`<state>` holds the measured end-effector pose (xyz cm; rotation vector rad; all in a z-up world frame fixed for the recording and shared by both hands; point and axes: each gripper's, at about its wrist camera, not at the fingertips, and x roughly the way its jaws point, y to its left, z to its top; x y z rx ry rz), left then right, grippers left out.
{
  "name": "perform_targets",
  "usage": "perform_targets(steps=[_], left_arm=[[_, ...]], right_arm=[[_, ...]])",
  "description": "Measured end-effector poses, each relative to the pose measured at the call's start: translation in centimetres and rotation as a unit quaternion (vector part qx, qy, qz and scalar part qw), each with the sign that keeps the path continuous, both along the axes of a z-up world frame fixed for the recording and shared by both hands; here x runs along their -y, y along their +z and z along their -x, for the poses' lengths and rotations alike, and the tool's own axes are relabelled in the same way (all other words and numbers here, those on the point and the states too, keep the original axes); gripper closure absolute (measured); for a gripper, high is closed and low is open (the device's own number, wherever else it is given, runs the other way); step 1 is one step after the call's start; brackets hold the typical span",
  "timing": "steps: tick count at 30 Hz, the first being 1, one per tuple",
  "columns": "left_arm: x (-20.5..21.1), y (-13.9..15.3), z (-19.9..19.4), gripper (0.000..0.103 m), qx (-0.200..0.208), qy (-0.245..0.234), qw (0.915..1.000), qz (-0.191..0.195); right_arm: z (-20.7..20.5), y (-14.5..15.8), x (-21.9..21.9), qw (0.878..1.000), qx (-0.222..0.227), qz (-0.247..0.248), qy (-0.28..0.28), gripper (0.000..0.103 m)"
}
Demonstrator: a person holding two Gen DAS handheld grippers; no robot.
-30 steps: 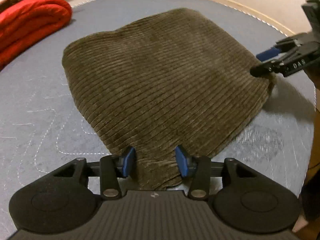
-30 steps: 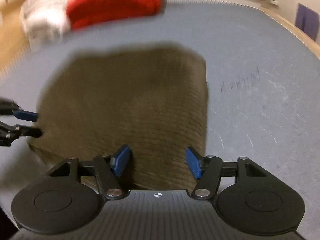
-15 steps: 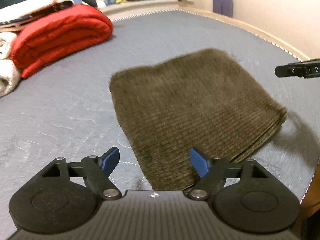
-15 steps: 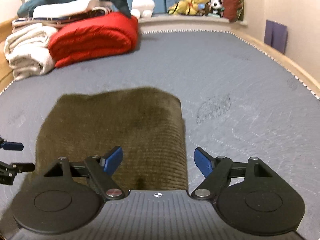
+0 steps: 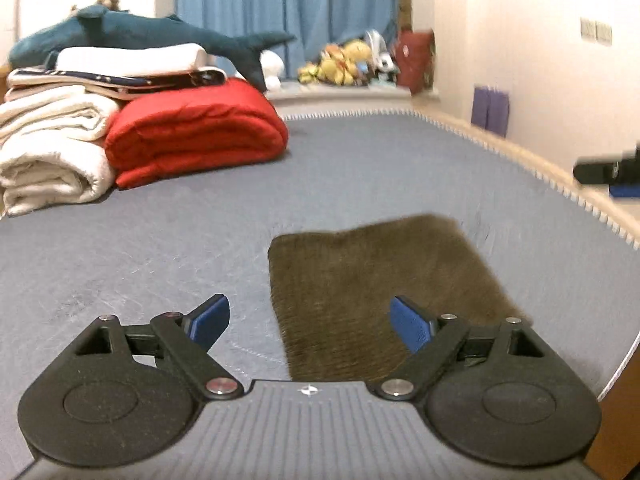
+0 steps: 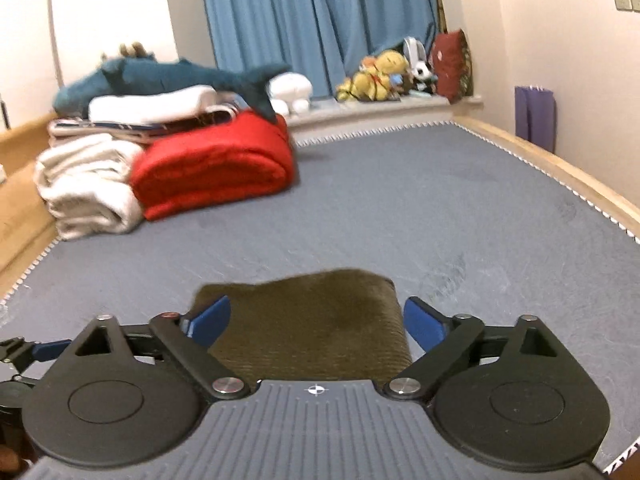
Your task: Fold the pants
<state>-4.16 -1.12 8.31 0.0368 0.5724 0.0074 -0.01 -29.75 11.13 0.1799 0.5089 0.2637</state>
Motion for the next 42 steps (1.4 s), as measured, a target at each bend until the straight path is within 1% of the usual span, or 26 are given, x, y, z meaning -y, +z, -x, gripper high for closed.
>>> perform_targets(steps=[2,4,5,6,7,8,9,10,11,12,14,15,17,18,20,22,24,31,34,42], left_arm=[[0.1,0.1,0.4,0.000,0.003,0.005,0.9995,0.032],[0.4,-0.7,0.6,0.000,0.017,0.020,0.9986,0.046],[0.7,-1.6,0.8,0.000,0.025,0.031,0.9982,0.044],[1.0,-3.0,0.8,0.000,0.024,0.043,0.9980,0.038],[1.4,-4.6,0.3,0.000,0.000,0.056,0.9979,0.032],[1.6,-6.0,-0.4,0.000,-0.042,0.069,0.9959,0.041],[1.5,-7.1,-1.1,0.000,-0.081,0.072,0.9914,0.073],[1.4,-7.8,-1.5,0.000,-0.100,0.065,0.9879,0.100],[1.8,-8.2,-1.9,0.000,-0.106,0.057,0.9875,0.103],[2.4,-8.1,-2.2,0.000,-0.101,0.050,0.9904,0.080],[3.3,-7.7,-2.6,0.000,-0.081,0.042,0.9951,0.037],[3.2,-7.5,-2.7,0.000,-0.075,0.041,0.9957,0.035],[2.8,-7.4,-3.2,0.000,-0.078,0.041,0.9951,0.044],[2.5,-7.7,-3.4,0.000,-0.081,0.042,0.9946,0.048],[2.2,-8.3,-3.7,0.000,-0.087,0.044,0.9941,0.047],[2.2,-8.8,-4.0,0.000,-0.092,0.042,0.9941,0.040],[2.2,-9.1,-4.2,0.000,-0.096,0.039,0.9938,0.042],[2.1,-9.3,-4.4,0.000,-0.101,0.031,0.9927,0.057],[2.3,-9.2,-4.3,0.000,-0.100,0.030,0.9930,0.057],[2.5,-9.1,-3.9,0.000,-0.097,0.027,0.9933,0.056]], right_arm=[[0.8,-0.2,-0.1,1.000,0.005,0.006,-0.009,0.003],[1.2,-1.5,-0.2,1.000,0.000,0.008,-0.016,0.002],[1.1,-2.5,-0.3,1.000,-0.004,0.009,-0.018,0.001],[1.0,-4.0,-0.4,1.000,-0.009,0.009,-0.021,0.001],[1.0,-5.2,-0.5,1.000,-0.014,0.010,-0.024,0.001],[0.6,-7.0,-0.6,0.999,-0.029,0.016,-0.028,0.001],[-0.1,-8.6,-0.8,0.997,-0.069,0.030,-0.037,0.002],[-0.5,-9.5,-0.9,0.993,-0.101,0.034,-0.045,0.007],[-0.8,-10.0,-0.8,0.992,-0.116,0.021,-0.046,0.009],[-1.1,-10.0,-0.7,0.993,-0.116,0.008,-0.036,0.009],[-1.6,-9.9,-0.7,0.994,-0.101,0.016,-0.036,0.005],[-1.9,-10.0,-0.8,0.994,-0.097,0.031,-0.046,0.004],[-2.6,-10.4,-0.9,0.992,-0.103,0.051,-0.059,0.003],[-2.9,-10.6,-1.0,0.991,-0.108,0.053,-0.059,0.003],[-3.6,-11.1,-1.3,0.991,-0.114,0.054,-0.053,0.003],[-4.0,-11.5,-2.0,0.990,-0.116,0.066,-0.047,0.003],[-4.0,-11.7,-2.3,0.990,-0.113,0.075,-0.040,0.003],[-3.9,-11.2,-3.4,0.992,-0.103,0.066,-0.020,0.001],[-3.7,-11.0,-4.2,0.992,-0.097,0.078,-0.012,0.001],[-3.5,-11.2,-3.9,0.992,-0.099,0.079,-0.015,0.001]])
